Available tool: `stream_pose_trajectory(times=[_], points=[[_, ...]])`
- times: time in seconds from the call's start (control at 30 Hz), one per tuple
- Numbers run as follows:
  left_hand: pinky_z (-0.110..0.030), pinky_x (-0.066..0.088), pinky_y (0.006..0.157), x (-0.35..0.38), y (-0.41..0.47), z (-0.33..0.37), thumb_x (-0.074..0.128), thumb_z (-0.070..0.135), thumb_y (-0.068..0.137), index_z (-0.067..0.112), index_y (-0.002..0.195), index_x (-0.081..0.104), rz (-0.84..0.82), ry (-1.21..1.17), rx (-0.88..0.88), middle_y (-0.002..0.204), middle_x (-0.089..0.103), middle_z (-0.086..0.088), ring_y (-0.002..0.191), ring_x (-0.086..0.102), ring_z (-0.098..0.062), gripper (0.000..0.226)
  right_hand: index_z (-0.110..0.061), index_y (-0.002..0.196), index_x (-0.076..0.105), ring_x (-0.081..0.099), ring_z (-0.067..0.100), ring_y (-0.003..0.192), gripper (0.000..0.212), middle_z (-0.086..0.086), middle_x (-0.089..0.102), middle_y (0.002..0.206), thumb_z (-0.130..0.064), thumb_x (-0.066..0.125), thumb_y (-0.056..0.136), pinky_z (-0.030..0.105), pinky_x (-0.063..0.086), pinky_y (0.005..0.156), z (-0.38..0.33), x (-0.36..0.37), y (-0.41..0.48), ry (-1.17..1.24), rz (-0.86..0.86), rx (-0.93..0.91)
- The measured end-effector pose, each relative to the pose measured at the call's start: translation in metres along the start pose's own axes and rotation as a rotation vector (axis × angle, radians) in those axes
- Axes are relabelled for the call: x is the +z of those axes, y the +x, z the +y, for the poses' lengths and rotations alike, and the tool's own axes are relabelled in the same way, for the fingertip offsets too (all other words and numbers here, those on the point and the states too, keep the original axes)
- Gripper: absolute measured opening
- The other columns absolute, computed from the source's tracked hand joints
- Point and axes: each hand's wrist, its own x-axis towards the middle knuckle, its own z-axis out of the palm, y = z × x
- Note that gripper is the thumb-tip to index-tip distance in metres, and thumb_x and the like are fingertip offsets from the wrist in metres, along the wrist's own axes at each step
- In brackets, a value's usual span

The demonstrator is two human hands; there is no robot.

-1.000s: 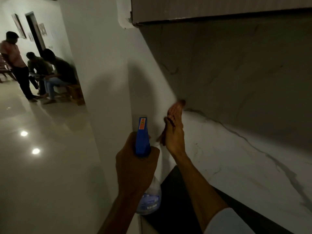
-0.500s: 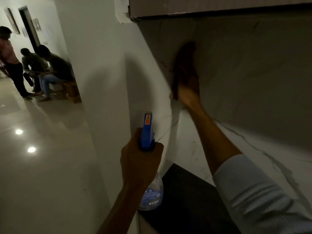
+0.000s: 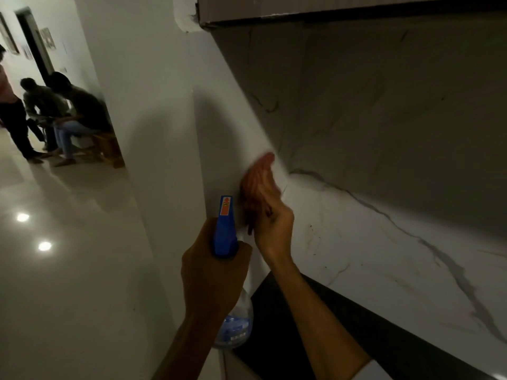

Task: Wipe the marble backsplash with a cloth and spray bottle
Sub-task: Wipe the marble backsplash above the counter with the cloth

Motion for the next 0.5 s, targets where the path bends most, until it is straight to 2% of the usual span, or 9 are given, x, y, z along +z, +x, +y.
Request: stream_pose_trajectory(times=[0.1,0.17,0.2,0.23,0.3,0.37,0.4,0.47,0.5], points=[[-0.036,0.058,0.059,-0.007,-0.003,0.000,0.070,0.000,0.073,0.037,0.081,0.052,0.036,0.026,0.058,0.066,0.060,0.003,0.056,0.062,-0.024,0.042,0.005,0.132,0.048,0.052,0.035,0.117,0.039,0.030,0.048,0.135,-0.012,0.046,0.097,0.045,0.046,0.100,-0.004,0.002,0.021,-0.099,-0.061,-0.089],[-0.046,0.057,0.059,-0.013,-0.005,-0.001,0.070,0.000,0.073,0.038,0.080,0.053,0.050,0.006,0.043,0.066,0.062,-0.005,0.057,0.063,-0.032,0.042,-0.007,0.141,0.042,0.048,0.023,0.128,0.046,0.014,0.045,0.144,-0.018,0.043,0.096,0.048,0.038,0.109,0.008,0.005,0.003,-0.156,-0.040,-0.045],[-0.048,0.057,0.059,-0.016,-0.006,-0.003,0.071,0.003,0.072,0.037,0.077,0.054,0.053,-0.006,0.033,0.065,0.062,-0.004,0.057,0.063,-0.033,0.039,-0.012,0.142,0.042,0.049,0.013,0.126,0.046,0.003,0.049,0.141,-0.021,0.044,0.096,0.046,0.038,0.110,0.014,0.008,-0.014,-0.167,-0.051,-0.035],[-0.043,0.057,0.058,-0.018,-0.007,-0.005,0.071,0.007,0.072,0.036,0.074,0.053,0.056,-0.014,0.026,0.061,0.061,0.000,0.056,0.062,-0.026,0.035,-0.017,0.140,0.043,0.051,0.006,0.122,0.044,-0.004,0.052,0.135,-0.021,0.046,0.096,0.043,0.040,0.109,0.017,0.011,-0.033,-0.227,-0.077,-0.106],[-0.016,0.048,0.050,-0.022,-0.008,-0.003,0.071,0.012,0.072,0.033,0.067,0.050,0.075,-0.024,0.039,0.053,0.059,0.007,0.049,0.055,-0.008,0.031,-0.027,0.144,0.034,0.047,-0.002,0.126,0.047,-0.010,0.047,0.138,-0.026,0.046,0.099,0.029,0.040,0.108,0.010,0.018,-0.054,-0.370,-0.162,-0.354],[-0.010,0.042,0.047,-0.022,-0.008,-0.002,0.069,0.015,0.070,0.035,0.067,0.048,0.084,-0.011,0.048,0.052,0.058,0.006,0.053,0.055,-0.003,0.029,-0.014,0.145,0.025,0.035,-0.001,0.136,0.050,-0.009,0.037,0.146,-0.031,0.041,0.101,0.021,0.033,0.111,-0.004,0.017,-0.034,-0.454,-0.165,-0.565],[-0.008,0.042,0.048,-0.021,-0.008,-0.001,0.069,0.013,0.070,0.038,0.069,0.049,0.085,-0.006,0.046,0.051,0.055,0.004,0.056,0.056,-0.001,0.032,-0.002,0.143,0.025,0.030,0.007,0.140,0.049,-0.002,0.033,0.151,-0.026,0.037,0.103,0.027,0.030,0.114,-0.011,0.014,-0.012,-0.401,-0.176,-0.605],[-0.007,0.044,0.053,-0.016,-0.007,0.000,0.070,0.005,0.072,0.041,0.074,0.050,0.083,0.008,0.058,0.057,0.055,0.007,0.061,0.058,0.001,0.041,0.010,0.141,0.030,0.028,0.027,0.141,0.043,0.019,0.030,0.151,-0.006,0.031,0.101,0.039,0.024,0.118,-0.031,0.011,0.042,-0.397,-0.216,-0.563],[-0.008,0.045,0.054,-0.013,-0.007,0.000,0.070,0.002,0.072,0.041,0.077,0.050,0.074,0.016,0.068,0.060,0.056,0.008,0.063,0.059,0.001,0.044,0.010,0.139,0.035,0.035,0.028,0.136,0.046,0.025,0.038,0.145,-0.003,0.032,0.095,0.035,0.027,0.115,-0.045,0.007,0.066,-0.399,-0.175,-0.499]])
